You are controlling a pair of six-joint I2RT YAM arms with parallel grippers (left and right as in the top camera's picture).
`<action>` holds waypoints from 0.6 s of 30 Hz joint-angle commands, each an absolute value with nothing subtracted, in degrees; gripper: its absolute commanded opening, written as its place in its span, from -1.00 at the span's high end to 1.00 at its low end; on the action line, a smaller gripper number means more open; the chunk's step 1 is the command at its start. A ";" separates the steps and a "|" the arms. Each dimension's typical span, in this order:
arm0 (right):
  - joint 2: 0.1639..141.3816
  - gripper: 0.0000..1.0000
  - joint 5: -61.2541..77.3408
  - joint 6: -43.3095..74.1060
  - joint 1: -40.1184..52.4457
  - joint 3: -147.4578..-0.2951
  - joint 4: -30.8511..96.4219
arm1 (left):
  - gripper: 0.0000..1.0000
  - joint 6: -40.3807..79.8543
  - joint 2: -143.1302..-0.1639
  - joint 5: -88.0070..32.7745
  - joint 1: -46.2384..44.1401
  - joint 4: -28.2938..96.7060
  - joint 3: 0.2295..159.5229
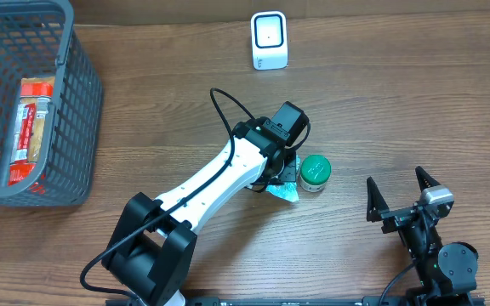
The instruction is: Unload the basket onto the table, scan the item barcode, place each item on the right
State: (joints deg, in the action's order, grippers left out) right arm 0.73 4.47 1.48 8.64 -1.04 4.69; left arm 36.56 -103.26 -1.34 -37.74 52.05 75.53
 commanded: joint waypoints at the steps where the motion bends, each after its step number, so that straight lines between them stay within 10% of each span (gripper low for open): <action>1: 0.23 -1.00 4.16 1.23 8.49 -0.45 4.43 | 0.92 37.60 -101.89 -3.44 -39.05 51.81 75.46; 18: 0.23 -1.00 4.19 1.23 8.49 -0.45 4.43 | 0.88 37.32 -101.89 4.29 -41.50 51.31 75.09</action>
State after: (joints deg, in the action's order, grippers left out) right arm 0.73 4.45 1.45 8.64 -1.04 4.67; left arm 36.53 -103.26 -0.08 -41.41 51.62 75.44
